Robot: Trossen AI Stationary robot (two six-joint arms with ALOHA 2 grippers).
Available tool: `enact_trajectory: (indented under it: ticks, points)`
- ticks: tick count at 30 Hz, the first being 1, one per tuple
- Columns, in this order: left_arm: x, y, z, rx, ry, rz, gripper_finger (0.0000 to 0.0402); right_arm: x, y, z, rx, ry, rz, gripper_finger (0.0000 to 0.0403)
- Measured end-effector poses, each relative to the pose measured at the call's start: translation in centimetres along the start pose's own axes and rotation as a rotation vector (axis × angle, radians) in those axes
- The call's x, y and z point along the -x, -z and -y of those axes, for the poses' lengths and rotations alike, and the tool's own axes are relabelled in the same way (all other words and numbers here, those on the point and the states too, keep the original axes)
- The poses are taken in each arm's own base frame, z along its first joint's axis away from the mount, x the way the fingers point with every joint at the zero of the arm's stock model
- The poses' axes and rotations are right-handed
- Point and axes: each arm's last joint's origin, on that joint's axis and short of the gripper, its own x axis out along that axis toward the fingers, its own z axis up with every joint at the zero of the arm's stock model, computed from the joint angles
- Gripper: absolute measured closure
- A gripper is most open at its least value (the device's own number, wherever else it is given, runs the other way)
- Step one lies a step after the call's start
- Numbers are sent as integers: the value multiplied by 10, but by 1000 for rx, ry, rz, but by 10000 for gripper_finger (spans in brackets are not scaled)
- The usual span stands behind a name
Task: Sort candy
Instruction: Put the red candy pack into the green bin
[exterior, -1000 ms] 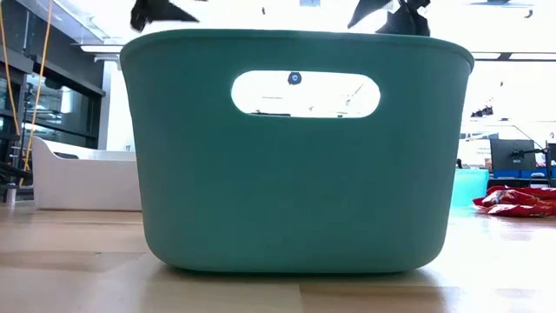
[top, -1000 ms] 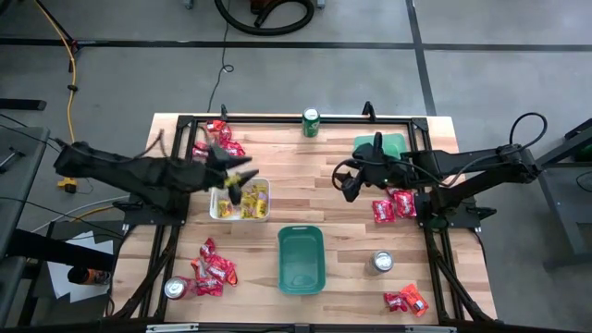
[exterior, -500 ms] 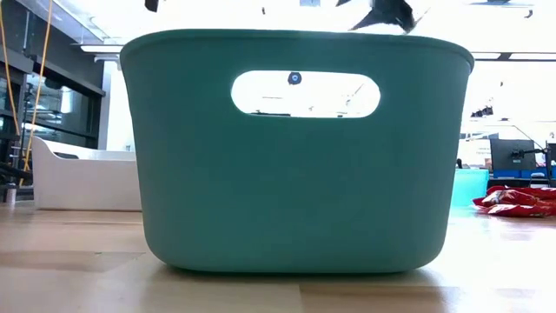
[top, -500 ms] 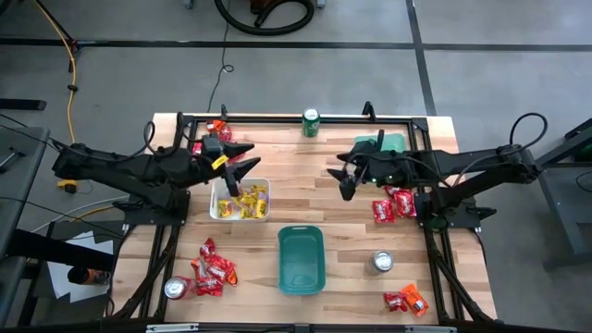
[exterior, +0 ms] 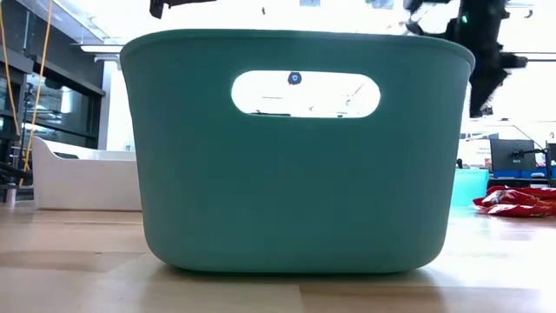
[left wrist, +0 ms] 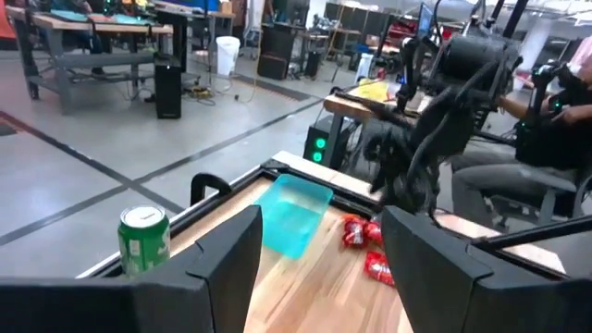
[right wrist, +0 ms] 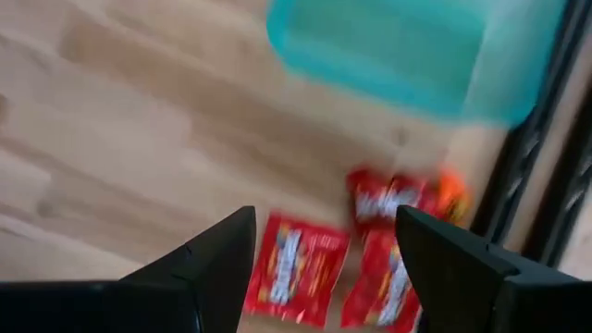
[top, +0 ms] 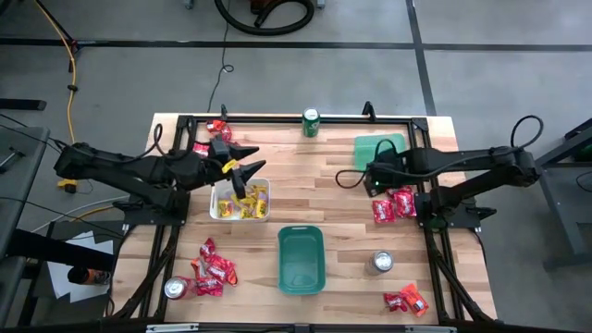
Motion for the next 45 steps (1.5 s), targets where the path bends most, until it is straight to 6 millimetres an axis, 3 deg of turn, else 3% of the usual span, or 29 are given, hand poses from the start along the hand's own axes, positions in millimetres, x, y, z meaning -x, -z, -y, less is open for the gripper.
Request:
enact_trajectory:
  ticks: [5,9,17,36,39,45]
  points:
    - [-3,3,2,-7,1,-11,192,-52,24,-2,-22,-76,-196,147]
    - [-3,3,2,-8,1,-12,192,-74,39,7,-78,-30,-283,148]
    - [-3,3,2,-9,1,-12,192,-78,43,19,-128,124,-197,183]
    - [-3,3,2,-11,1,-12,192,-118,49,2,3,351,-284,212]
    - [-3,3,2,-40,0,-12,192,-116,48,0,31,341,-286,250]
    - [-3,3,0,-62,-47,-2,192,-90,43,-11,110,275,-234,389]
